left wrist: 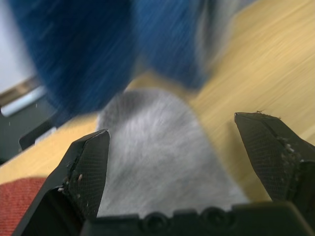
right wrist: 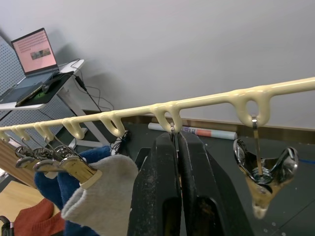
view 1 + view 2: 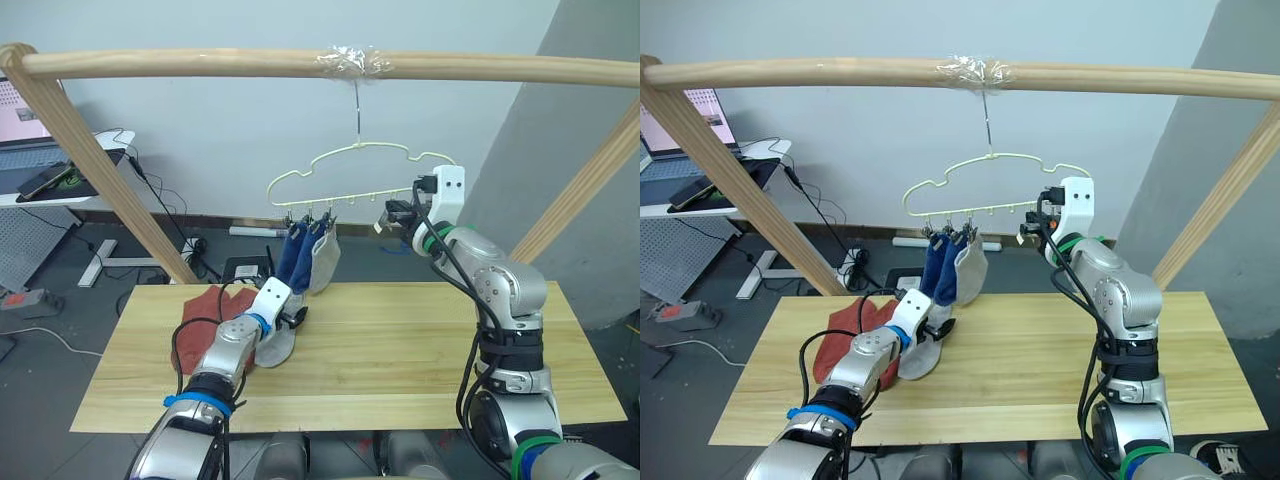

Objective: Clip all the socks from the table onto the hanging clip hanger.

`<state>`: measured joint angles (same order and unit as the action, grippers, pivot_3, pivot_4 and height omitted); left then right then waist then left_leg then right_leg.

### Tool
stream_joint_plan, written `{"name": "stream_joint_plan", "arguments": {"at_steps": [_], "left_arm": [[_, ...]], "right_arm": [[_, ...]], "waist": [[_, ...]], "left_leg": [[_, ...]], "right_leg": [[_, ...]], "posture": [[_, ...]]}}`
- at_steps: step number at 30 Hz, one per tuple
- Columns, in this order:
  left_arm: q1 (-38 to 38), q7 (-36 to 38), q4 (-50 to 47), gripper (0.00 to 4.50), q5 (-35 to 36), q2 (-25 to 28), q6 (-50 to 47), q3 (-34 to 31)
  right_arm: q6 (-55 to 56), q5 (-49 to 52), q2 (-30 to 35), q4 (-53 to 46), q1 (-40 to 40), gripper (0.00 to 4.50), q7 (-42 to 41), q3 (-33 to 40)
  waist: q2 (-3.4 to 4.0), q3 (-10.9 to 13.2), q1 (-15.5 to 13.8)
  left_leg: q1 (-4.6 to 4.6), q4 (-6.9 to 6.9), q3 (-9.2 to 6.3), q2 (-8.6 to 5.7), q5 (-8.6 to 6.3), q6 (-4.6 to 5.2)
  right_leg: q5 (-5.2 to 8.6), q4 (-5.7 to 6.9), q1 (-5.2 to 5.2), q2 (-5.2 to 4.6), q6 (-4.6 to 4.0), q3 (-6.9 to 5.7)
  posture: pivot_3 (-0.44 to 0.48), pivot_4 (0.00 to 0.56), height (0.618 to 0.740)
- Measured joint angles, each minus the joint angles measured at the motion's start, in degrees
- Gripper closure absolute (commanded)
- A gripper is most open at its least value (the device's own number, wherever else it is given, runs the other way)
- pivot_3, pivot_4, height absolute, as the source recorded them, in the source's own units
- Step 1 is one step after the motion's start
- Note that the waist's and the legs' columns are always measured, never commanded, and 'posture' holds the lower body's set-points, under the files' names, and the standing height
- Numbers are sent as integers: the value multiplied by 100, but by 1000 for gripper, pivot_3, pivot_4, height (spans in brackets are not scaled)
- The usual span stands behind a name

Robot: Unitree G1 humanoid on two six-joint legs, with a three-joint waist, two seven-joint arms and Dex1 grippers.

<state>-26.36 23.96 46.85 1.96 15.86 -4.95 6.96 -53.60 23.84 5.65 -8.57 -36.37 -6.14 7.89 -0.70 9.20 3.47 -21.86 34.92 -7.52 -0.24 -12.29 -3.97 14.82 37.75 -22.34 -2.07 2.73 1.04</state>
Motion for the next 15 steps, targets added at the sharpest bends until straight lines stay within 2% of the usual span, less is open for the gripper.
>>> {"name": "stream_joint_plan", "arguments": {"at_steps": [3,6,15], "left_arm": [[-206,232,173,0,62,-47,-256,-135],[-241,425,203,585,36,-53,-317,-153],[214,675,-141,3192,-389,-200,382,242]], "right_arm": [[-27,1,-8,-3,0,4480,32,3],[-30,3,-11,-3,-9,4500,53,5],[-25,6,54,109,-77,4500,-12,-6]], "waist": [[1,-1,1],[2,-1,2],[3,-1,-7]], "left_leg": [[4,0,-3,-1,0,0],[7,1,-3,-1,0,0],[6,-1,-3,-1,0,0]], "right_leg": [[0,2,4,0,0,-3],[0,2,6,0,0,-2],[0,-1,6,-1,0,-1]], "posture": [[-112,153,740],[-112,153,740],[-105,151,740]]}}
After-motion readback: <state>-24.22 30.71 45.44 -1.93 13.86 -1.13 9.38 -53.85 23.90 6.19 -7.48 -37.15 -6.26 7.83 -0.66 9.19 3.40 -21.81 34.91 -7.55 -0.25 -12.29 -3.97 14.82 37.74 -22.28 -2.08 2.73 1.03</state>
